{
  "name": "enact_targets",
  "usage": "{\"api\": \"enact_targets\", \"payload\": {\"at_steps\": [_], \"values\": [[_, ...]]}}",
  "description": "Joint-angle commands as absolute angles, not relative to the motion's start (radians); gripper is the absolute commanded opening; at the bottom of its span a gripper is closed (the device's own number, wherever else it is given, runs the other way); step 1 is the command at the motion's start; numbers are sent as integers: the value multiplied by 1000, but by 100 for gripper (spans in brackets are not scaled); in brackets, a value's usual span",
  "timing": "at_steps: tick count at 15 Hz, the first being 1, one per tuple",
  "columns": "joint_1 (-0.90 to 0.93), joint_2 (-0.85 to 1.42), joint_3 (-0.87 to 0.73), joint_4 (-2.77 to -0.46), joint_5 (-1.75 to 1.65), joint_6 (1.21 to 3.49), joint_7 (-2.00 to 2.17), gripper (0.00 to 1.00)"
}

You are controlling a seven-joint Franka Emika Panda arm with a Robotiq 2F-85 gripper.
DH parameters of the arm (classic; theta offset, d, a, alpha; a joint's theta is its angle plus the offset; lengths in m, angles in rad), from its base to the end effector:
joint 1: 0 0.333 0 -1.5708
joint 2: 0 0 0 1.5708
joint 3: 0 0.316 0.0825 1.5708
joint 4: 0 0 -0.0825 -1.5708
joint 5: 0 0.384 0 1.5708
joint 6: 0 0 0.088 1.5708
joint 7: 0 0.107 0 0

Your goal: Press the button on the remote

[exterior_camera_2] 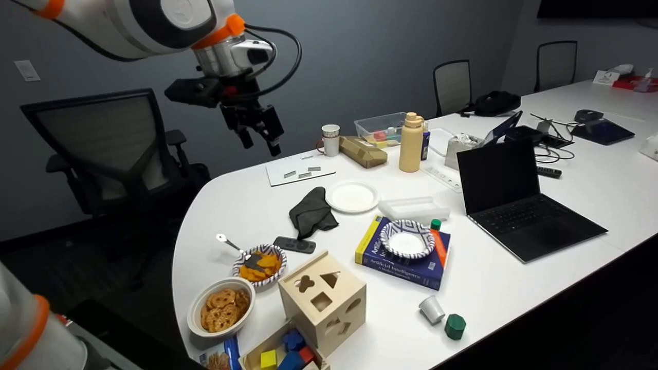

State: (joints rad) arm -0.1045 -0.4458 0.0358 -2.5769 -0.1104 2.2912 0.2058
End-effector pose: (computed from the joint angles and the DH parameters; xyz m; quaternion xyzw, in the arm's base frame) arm 0.4102 -0.0307 0.4279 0.9900 -0.1046 0.0828 0.0465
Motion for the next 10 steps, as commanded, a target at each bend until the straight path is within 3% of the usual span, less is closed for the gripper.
{"api": "enact_targets", "payload": {"at_steps": [1, 7, 8, 9, 10], "values": [[-101, -200, 34, -2519, -64, 2522, 289, 100], [-80, 156, 7, -2379, -50, 2713, 412, 100], [-70, 202, 1, -2354, -27, 2720, 406, 75], [-61, 245, -7, -2327, -8, 2722, 407, 75], [-54, 284, -14, -2304, 14, 2719, 406, 66]]}}
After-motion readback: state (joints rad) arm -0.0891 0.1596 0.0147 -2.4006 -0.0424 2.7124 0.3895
